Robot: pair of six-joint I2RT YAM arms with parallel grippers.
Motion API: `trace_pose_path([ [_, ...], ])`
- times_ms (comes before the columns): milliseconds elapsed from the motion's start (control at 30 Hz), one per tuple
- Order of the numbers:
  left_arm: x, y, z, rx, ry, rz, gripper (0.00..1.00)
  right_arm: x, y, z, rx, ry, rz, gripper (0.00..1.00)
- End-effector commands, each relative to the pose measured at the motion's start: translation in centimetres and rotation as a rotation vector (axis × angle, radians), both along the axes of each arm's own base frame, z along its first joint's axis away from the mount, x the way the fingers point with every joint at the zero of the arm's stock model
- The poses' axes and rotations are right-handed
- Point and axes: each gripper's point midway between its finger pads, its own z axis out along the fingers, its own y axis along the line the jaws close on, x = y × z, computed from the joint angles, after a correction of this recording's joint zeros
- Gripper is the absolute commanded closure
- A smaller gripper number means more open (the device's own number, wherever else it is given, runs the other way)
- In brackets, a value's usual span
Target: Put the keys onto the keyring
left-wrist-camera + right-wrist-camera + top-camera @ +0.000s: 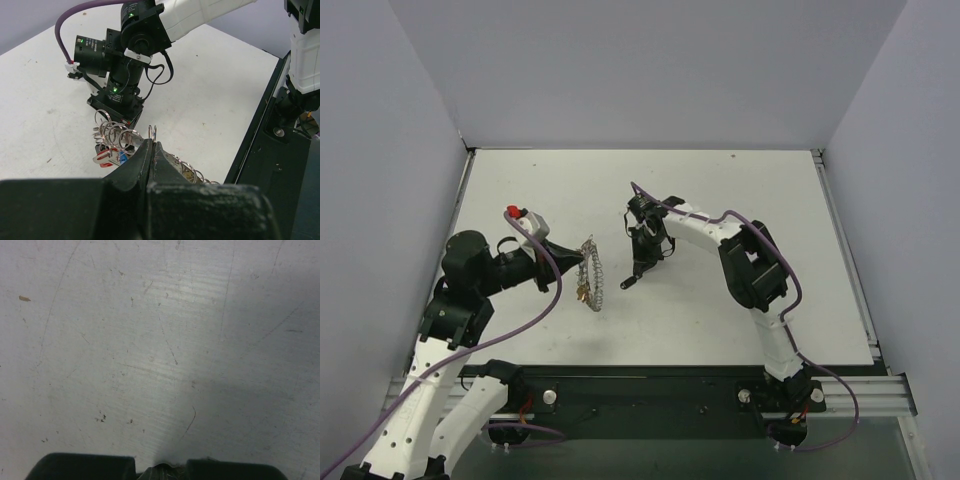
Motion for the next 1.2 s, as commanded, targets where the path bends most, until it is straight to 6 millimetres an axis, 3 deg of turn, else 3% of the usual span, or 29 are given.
trace_pose_path([
  [0,-0.5,0.1,3.6,-0.031,-0.12,-0.009,1.0,-0.1,-1.0,0.5,-0.019,0.016,-0.006,1.0],
  [200,-0.9,-0.2,4.0,-0.041,-0.139,-0.044,1.0,0.5,-1.4,5.4,0.073,-0.079,0.014,1.0],
  [467,-1.8,-1.1,4.8,-0.072,-0.187,-0.126,1.0,0.1,-2.2,15.7,0.221,-0.295,0.099,1.0],
  [633,-2.5,-1.6,5.0,-0.088,-0.21,-0.175,1.0,-2.1,-1.6,22.8,0.386,-0.403,0.195,1.0],
  [800,-3.1,-2.1,5.0,-0.098,-0.22,-0.226,1.0,-5.7,0.1,28.8,0.604,-0.432,0.363,1.0],
  [1000,-3.8,-2.6,5.2,-0.105,-0.25,-0.279,1.0,-8.8,2.0,32.0,0.788,-0.373,0.503,1.0],
  [1167,-4.7,-3.1,5.2,-0.115,-0.26,-0.328,1.0,-10.0,3.1,33.6,0.895,-0.335,0.55,1.0],
])
